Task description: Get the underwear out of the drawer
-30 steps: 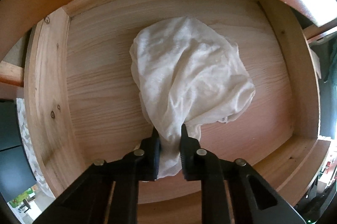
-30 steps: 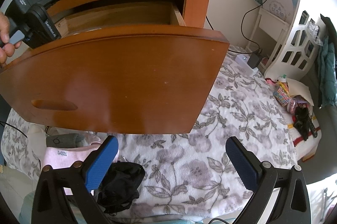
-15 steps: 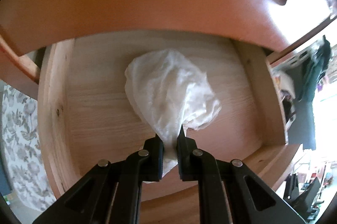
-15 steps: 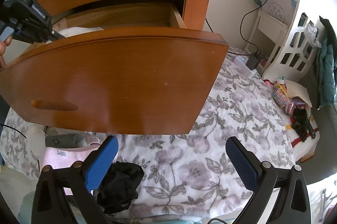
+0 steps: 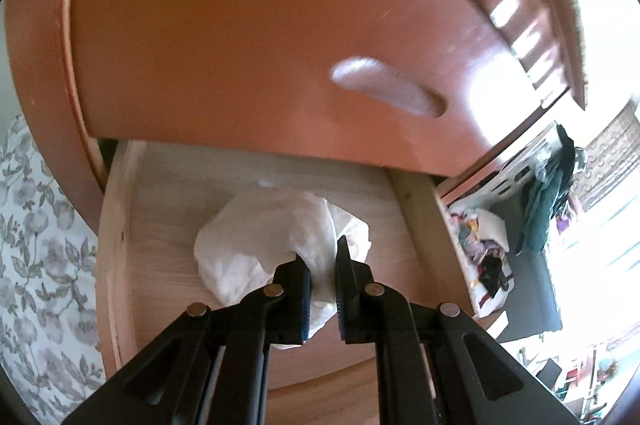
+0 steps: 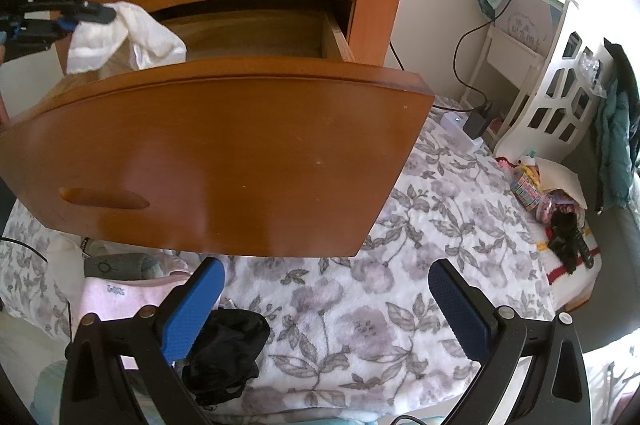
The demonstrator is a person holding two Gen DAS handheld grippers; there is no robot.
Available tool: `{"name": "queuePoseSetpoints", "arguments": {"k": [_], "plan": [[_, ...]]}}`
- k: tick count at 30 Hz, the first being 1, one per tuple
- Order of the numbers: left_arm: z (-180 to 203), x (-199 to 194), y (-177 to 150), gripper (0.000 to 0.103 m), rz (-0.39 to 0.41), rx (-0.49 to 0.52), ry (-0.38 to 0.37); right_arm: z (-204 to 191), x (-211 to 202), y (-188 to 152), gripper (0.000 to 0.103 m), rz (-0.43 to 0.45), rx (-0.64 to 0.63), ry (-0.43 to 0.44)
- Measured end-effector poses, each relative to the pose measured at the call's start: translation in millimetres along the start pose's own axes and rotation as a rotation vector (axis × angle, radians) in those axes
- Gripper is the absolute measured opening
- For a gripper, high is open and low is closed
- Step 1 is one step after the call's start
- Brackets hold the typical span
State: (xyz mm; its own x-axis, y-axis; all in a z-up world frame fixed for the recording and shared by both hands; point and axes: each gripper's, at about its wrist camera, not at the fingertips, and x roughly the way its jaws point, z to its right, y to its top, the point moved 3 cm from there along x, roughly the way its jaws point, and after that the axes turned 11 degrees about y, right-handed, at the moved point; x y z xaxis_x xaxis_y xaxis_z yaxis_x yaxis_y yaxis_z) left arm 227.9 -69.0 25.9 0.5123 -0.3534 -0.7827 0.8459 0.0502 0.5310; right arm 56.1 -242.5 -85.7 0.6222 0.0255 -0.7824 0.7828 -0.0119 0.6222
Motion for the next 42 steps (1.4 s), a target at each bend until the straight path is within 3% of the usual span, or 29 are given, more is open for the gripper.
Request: {"name": "queuePoseSetpoints", "arguments": {"k": [8, 14, 28, 34, 42], "plan": [[3.7, -55.8, -6.8, 0.01, 0.15, 0.012, -0.03, -2.9, -2.0, -0.1, 0.103, 0.005, -0.007, -0.009], [-4.8, -100.7, -3.4, 0.01, 0.224, 0.01, -0.063, -4.8, -3.8, 0.4, 0.103, 0.008, -0.014, -0.014], [14.6, -203.6, -10.0, 0.01, 0.42, 0.062, -0.162, -4.6, -5.7, 0.8, 0.103, 0.011, -0.013, -0.015], [18.6, -249.4, -17.9, 0.01, 0.513, 0.094, -0.159, -4.2, -7.8, 1.5, 0.103, 0.018, -0.018, -0.02], [20.5, -284.7, -40.6, 0.01, 0.568, 0.125, -0.151, -4.5, -11.0, 0.8, 0.103, 0.033, -0.018, -0.026]]}}
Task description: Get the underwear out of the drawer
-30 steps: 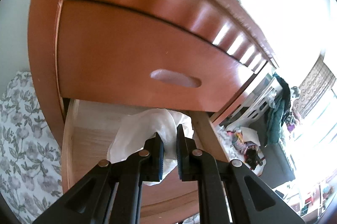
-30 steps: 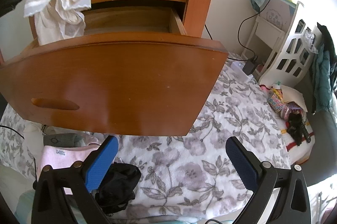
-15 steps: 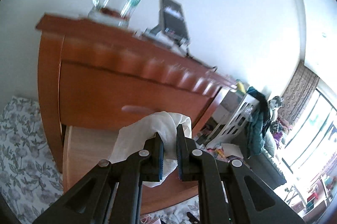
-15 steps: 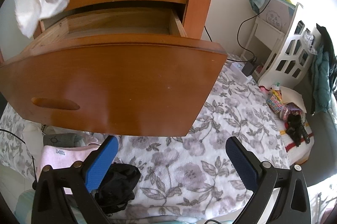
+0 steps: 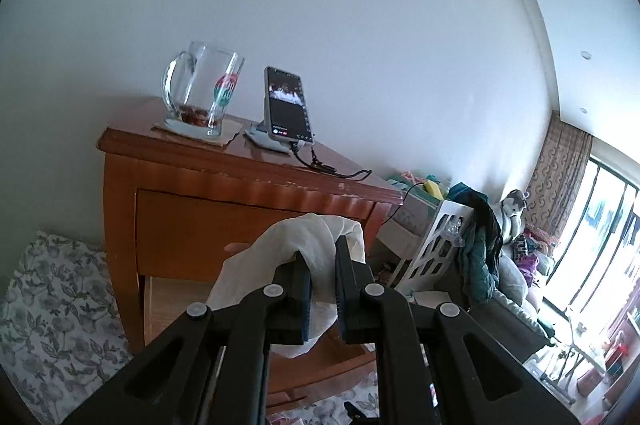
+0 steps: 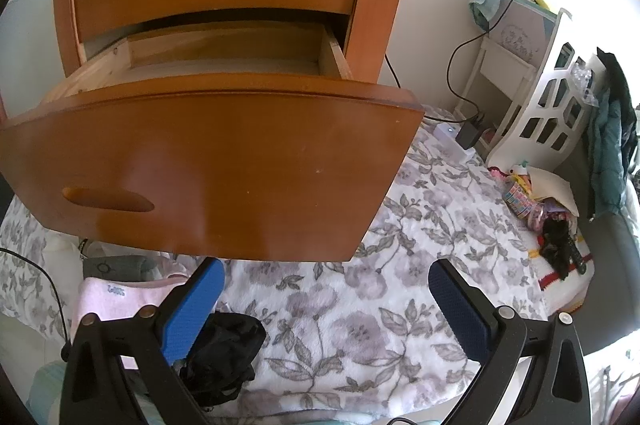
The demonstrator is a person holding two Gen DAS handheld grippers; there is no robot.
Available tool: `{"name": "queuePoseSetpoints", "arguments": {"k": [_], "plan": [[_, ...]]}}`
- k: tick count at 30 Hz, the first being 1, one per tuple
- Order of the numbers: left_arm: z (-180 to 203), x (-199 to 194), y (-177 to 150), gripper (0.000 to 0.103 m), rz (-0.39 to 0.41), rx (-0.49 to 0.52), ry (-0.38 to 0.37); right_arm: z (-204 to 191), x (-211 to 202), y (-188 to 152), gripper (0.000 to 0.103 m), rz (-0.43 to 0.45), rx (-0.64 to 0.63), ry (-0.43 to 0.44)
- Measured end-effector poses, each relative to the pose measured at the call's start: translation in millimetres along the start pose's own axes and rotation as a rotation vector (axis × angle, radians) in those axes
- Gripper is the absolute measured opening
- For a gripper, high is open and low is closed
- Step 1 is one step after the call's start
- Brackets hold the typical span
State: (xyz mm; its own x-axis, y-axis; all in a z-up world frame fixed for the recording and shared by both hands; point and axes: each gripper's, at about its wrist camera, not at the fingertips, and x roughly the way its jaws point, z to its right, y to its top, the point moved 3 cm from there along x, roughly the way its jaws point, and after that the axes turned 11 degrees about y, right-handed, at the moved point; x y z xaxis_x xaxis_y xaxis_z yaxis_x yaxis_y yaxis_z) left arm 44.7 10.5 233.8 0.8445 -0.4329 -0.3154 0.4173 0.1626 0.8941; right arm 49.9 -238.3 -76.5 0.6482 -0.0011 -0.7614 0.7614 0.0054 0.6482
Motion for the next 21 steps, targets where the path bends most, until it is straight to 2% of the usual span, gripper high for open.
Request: {"name": "queuePoseSetpoints", "arguments": {"k": [9, 21], "plan": [[3.8, -31.2, -15.9, 0.01, 0.006, 0.008, -0.005, -0.3, -2.4, -1.0, 0.103, 0.012, -0.002, -0.002], [-0.5, -35.2, -50.4, 0.01, -0.084, -0.014, -0.007, -5.9, -5.1, -0.7, 0.103, 0.018, -0.013, -0.009]]}}
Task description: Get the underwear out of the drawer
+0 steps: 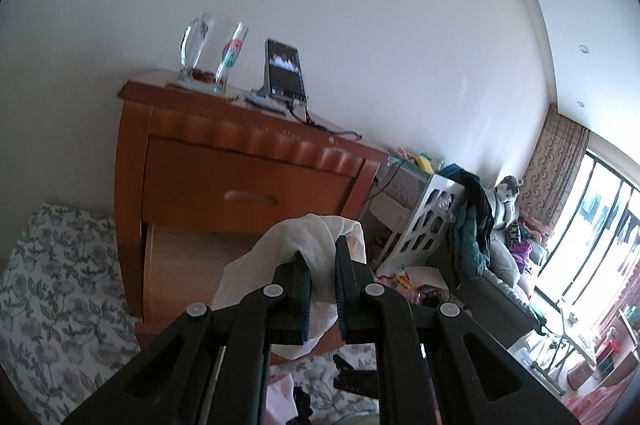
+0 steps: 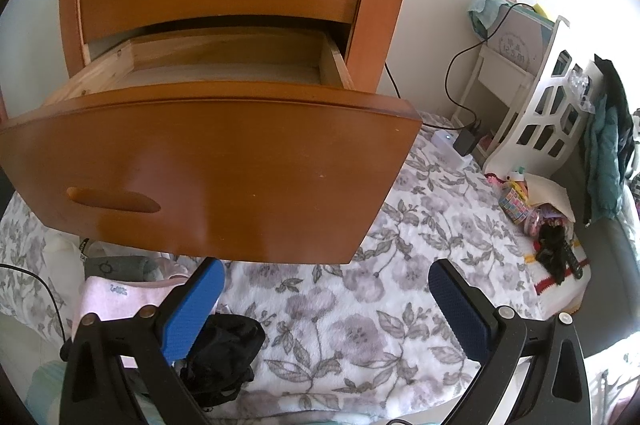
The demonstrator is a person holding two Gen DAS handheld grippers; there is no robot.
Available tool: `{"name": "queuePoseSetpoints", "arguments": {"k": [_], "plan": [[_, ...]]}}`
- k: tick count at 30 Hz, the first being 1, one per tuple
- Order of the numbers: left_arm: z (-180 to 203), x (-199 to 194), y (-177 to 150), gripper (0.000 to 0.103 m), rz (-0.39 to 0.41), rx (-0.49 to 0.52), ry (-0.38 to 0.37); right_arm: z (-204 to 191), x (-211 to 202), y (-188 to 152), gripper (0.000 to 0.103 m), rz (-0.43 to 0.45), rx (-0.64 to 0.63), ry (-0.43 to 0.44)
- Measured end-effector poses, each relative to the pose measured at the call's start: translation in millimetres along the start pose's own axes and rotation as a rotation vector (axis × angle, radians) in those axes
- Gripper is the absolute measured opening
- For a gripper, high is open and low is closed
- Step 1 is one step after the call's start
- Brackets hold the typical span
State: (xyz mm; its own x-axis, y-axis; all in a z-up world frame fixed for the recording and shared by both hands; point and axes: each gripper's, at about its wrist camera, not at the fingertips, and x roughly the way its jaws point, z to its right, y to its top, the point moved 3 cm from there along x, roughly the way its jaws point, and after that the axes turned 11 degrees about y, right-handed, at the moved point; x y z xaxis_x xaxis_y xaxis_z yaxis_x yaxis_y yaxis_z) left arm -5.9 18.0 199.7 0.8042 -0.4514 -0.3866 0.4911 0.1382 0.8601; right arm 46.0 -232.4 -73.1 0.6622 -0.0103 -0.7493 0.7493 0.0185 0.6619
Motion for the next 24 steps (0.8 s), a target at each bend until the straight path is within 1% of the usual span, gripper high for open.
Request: {"name": "queuePoseSetpoints", "arguments": {"k": [3, 7, 14, 17, 20, 21, 24], "plan": [[-0.8, 5.5, -10.0, 0.01, -0.035, -0.007, -0.001, 1.1, -0.7, -0.6, 0.103, 0.002, 0.006, 0.0], [-4.2, 20.9, -31.7, 0.01, -0.113, -0.025, 0.002, 1.9, -0.9, -0.8, 0.103, 0.002, 0.004, 0.0], [-10.6, 58.6, -75.3, 0.01, -0.293, -0.053, 0.016, 2.4, -0.6, -0.8, 0.103, -0.001, 0.008, 0.003], [-10.0, 72.5, -90.9, 0.01, -0.348, -0.054, 0.014, 2.8, -0.3, -0.4, 0.103, -0.002, 0.008, 0.004], [-11.1, 93.4, -111.9, 0.01, -0.406, -0.044, 0.054, 3.0, -0.2, -0.4, 0.103, -0.003, 0.007, 0.004], [-13.1, 106.2, -125.3, 0.01, -0.448, -0.038, 0.085, 3.2, 0.0, -0.3, 0.103, -0.003, 0.006, 0.004], [-19.7, 131.0, -156.1, 0.01, -0.545, -0.06, 0.117, 4.3, 0.1, -0.2, 0.103, -0.001, 0.01, 0.006]]}}
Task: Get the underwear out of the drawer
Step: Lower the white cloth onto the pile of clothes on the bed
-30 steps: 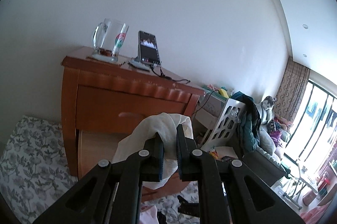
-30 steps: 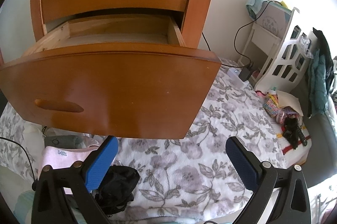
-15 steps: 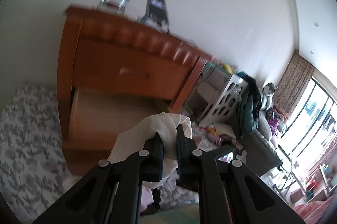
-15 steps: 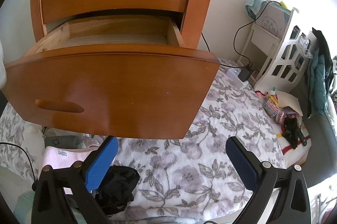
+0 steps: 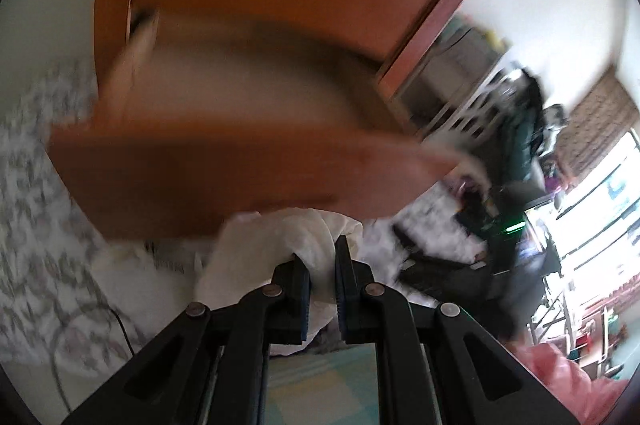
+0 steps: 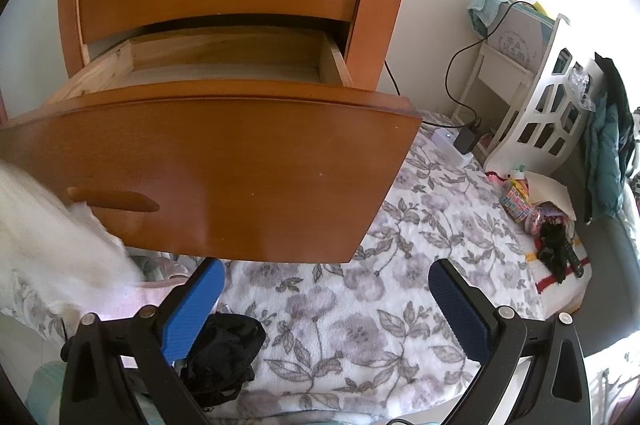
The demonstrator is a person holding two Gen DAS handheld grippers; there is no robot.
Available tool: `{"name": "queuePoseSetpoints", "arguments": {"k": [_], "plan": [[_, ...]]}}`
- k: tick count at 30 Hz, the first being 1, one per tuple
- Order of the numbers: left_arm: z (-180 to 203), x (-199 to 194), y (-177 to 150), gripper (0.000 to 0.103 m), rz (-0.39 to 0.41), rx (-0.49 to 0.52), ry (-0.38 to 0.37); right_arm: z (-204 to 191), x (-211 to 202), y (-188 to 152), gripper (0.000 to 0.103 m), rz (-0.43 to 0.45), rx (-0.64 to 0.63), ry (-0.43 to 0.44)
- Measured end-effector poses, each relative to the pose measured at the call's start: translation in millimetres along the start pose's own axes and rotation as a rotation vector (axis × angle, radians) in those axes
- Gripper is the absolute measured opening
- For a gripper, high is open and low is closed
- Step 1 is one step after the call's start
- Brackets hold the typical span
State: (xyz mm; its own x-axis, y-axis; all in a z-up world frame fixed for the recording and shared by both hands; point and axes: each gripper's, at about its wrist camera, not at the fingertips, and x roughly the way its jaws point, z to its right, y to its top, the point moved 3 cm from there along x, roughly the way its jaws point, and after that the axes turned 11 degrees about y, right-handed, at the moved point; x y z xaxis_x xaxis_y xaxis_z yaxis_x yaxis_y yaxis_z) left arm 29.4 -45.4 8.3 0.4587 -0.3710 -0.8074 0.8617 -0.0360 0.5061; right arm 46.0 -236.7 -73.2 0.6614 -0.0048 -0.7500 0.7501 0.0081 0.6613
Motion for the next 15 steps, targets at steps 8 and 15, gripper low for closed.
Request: {"name": "queuePoseSetpoints", "arguments": {"k": [8, 15], "plan": [[-17.2, 66.6, -33.2, 0.01, -0.185, -0.065, 0.042, 1.2, 1.3, 0.5, 0.103, -0.001, 0.003, 0.002], [-24.0, 87.7, -45.5, 0.01, -0.251, -0.093, 0.062, 1.3, 2.1, -0.2, 0.103, -0.004, -0.002, 0.001]]}}
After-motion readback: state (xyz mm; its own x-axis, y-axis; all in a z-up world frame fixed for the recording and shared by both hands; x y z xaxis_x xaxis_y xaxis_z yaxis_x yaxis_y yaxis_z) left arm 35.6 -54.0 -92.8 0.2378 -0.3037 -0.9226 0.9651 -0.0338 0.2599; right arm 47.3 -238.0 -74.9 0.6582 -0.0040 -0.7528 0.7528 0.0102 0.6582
